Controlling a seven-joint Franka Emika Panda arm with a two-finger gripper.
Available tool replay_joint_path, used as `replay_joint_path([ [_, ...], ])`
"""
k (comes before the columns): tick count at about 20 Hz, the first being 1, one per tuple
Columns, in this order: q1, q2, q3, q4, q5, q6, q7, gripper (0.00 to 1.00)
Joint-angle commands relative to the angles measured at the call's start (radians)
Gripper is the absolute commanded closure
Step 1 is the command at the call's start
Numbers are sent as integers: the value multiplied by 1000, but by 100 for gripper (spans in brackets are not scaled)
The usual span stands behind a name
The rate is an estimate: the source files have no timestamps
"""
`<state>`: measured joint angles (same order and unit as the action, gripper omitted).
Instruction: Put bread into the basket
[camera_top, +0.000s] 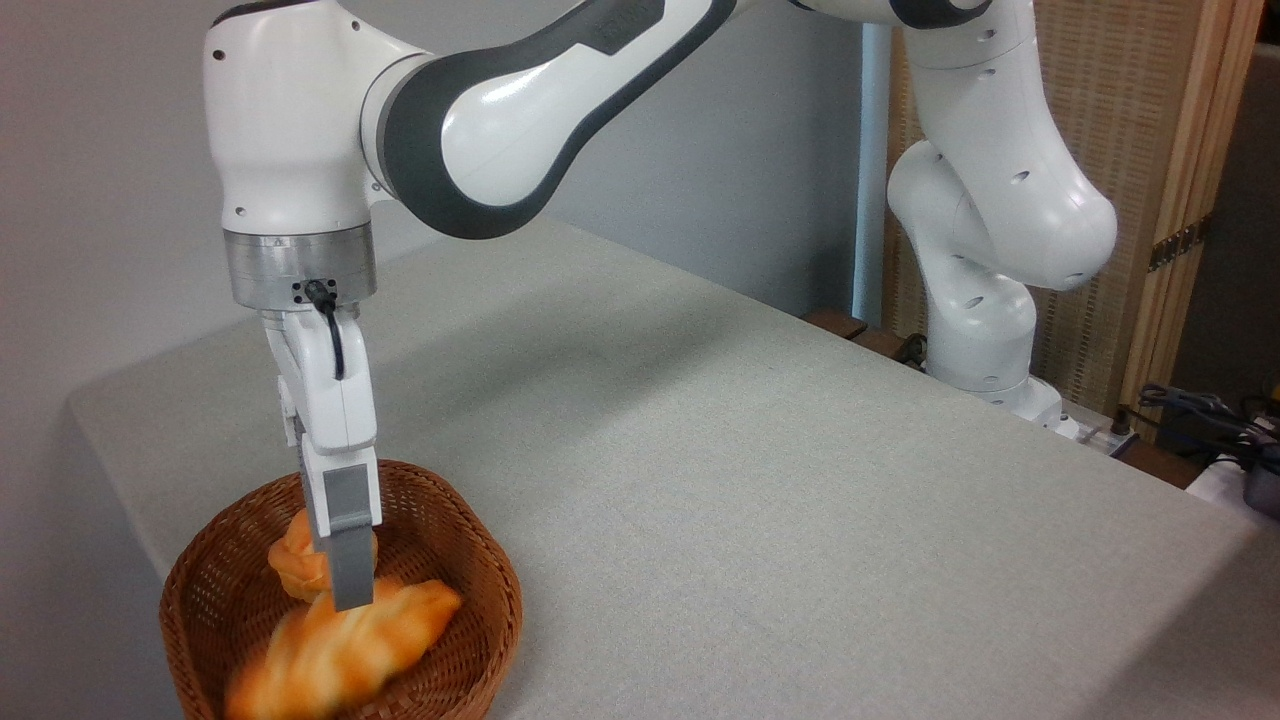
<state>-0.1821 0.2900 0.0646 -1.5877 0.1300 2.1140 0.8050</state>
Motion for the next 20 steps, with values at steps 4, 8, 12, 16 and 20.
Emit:
replay_joint_path([
  [4,7,0,-5,17,-13,14,-15,0],
  [8,38,-78,-22,20,-102,-17,-212,0],
  [12,88,-192,-61,18,-145,-286,-234,0],
  [16,95,-268,-69,-6,-176,-514,-228,0],
  [20,95,-279,-68,-9,-176,-539,-227,0],
])
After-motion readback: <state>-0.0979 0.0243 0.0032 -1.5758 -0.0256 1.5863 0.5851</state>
